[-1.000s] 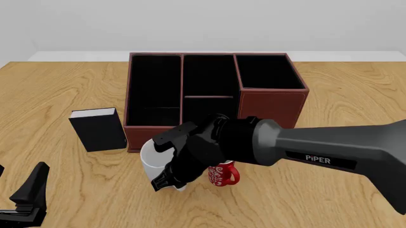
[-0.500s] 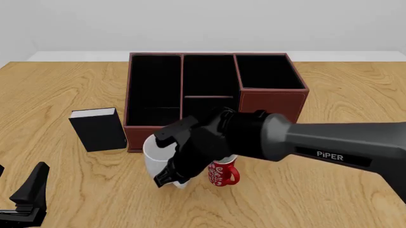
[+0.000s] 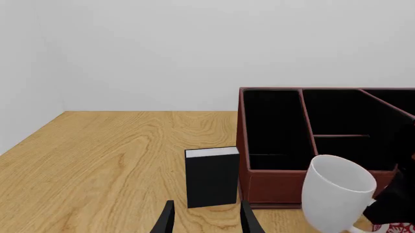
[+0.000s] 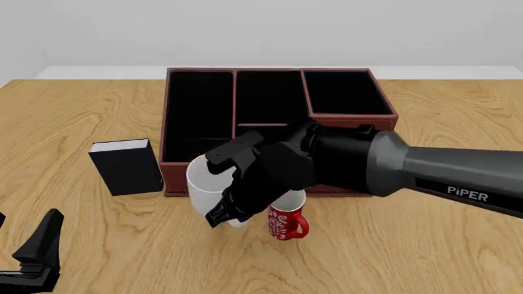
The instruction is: Pick up the white mug and place it to the right of the caddy.
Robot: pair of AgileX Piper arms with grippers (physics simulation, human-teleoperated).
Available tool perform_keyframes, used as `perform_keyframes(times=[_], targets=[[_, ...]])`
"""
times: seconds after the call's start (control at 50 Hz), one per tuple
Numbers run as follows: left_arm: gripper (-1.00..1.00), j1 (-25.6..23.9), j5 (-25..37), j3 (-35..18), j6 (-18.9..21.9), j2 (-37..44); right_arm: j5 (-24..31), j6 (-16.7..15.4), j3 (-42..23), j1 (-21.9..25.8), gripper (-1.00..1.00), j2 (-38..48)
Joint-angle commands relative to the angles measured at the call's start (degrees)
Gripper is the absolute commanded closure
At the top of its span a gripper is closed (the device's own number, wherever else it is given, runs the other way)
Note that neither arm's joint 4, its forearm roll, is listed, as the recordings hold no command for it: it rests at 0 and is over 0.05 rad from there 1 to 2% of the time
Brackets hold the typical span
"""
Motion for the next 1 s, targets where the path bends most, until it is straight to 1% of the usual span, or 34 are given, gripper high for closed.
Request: perform_keyframes(times=[0.02,0.18,0.22,0.26,0.28,0.3,0.36,0.38,0.4,0.44,0.64,0.66,0.68,0.76,0.84,1.0], targets=[[-1.00,0.00,0.00,0.00,0.00,0.00,2.42,-1.87,-1.49,-1.11,1.00,-2.79],[-1.00,0.00,0.00,0.00,0.00,0.00,4.00,-3.23,-1.96,-2.22,1.00,-3.88],[-1.00,0.00,0.00,0.00,0.00,0.00,4.90,-4.12,-2.01,-3.05,1.00,-4.59],[-1.00,0.00,0.00,0.00,0.00,0.00,5.66,-4.25,-2.21,-3.22,1.00,-5.15],[-1.00,0.00,0.00,0.00,0.00,0.00,6.49,-5.38,-2.23,-4.29,1.00,-6.21],[-1.00,0.00,0.00,0.00,0.00,0.00,6.72,-5.31,-2.35,-4.31,1.00,-6.41],[-1.00,0.00,0.00,0.00,0.00,0.00,7.87,-6.63,-2.39,-5.76,1.00,-7.95],[-1.00,0.00,0.00,0.00,0.00,0.00,8.21,-6.52,-2.51,-5.70,1.00,-8.18],[-1.00,0.00,0.00,0.00,0.00,0.00,8.50,-7.21,-2.63,-6.48,1.00,-8.99],[-1.00,0.00,0.00,0.00,0.00,0.00,9.12,-7.03,-3.10,-6.53,1.00,-9.65],[-1.00,0.00,0.00,0.00,0.00,0.00,11.71,-8.46,-6.27,-7.55,1.00,-12.81],[-1.00,0.00,0.00,0.00,0.00,0.00,11.91,-8.10,-6.75,-7.41,1.00,-13.05],[-1.00,0.00,0.00,0.00,0.00,0.00,12.22,-8.48,-7.12,-7.56,1.00,-13.32],[-1.00,0.00,0.00,0.00,0.00,0.00,12.80,-8.34,-8.32,-7.26,1.00,-13.92],[-1.00,0.00,0.00,0.00,0.00,0.00,13.01,-8.39,-8.80,-7.25,1.00,-14.05],[-1.00,0.00,0.00,0.00,0.00,0.00,13.93,-9.05,-8.82,-8.83,1.00,-15.72]])
